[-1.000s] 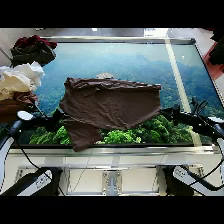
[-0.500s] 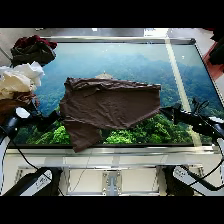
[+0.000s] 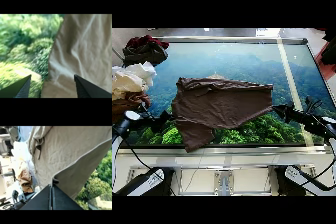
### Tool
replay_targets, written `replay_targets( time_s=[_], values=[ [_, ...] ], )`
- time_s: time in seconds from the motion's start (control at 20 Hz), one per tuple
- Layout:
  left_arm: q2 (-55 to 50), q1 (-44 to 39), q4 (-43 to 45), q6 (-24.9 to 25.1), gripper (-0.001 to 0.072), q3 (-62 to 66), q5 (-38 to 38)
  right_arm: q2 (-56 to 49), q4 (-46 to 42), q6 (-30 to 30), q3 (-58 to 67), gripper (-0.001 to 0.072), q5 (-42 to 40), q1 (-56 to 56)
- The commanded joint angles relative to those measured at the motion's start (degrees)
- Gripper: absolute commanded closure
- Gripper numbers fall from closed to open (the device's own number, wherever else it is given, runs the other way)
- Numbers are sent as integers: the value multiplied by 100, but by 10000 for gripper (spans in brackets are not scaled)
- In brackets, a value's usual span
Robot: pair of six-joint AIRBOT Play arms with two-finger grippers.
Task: Fold the shirts.
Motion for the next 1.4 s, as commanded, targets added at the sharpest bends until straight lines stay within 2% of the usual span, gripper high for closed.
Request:
replay_targets(
  time_s=[0.0, 0.15, 0.25, 0.55, 0.65, 0.75, 0.8, 0.95, 1.1, 1.2, 1.35],
  values=[
    [-17, 577, -933, 826, 129, -166, -280, 4, 103, -2, 4, 686, -7, 2],
    [-55, 603, -1158, 1137, 129, -420, -302, 4, 417, -96, 4, 686, -9, 2],
    [-118, 603, -1521, 1517, 129, -466, -361, 4, 555, -153, 4, 686, -11, 2],
    [-671, 590, -2400, 2149, 146, -463, -503, 4, 553, -153, 4, 686, 20, 2],
    [-739, 588, -2546, 2293, 309, -463, -420, 4, 553, -153, 4, 686, 39, 2],
    [-739, 588, -2756, 2428, 633, -457, -177, 7, 553, -168, 4, 686, 42, 2],
    [-739, 588, -2918, 2568, 690, -457, -72, 7, 553, -227, 4, 686, 59, 2],
    [-737, 605, -3799, 3123, 691, -391, -269, 35, 610, -302, 7, 686, 236, 2],
    [-479, 605, -6131, 4465, 694, 79, -1810, 636, 1005, -455, 160, 688, 640, -20],
    [79, 605, -7298, 4697, 696, 629, -2483, 1672, 1005, -280, 584, 689, 699, -24],
    [1445, 608, -7084, 4752, 696, 1818, -2413, 3359, 874, 481, 1604, 689, 577, -232]
  ],
)
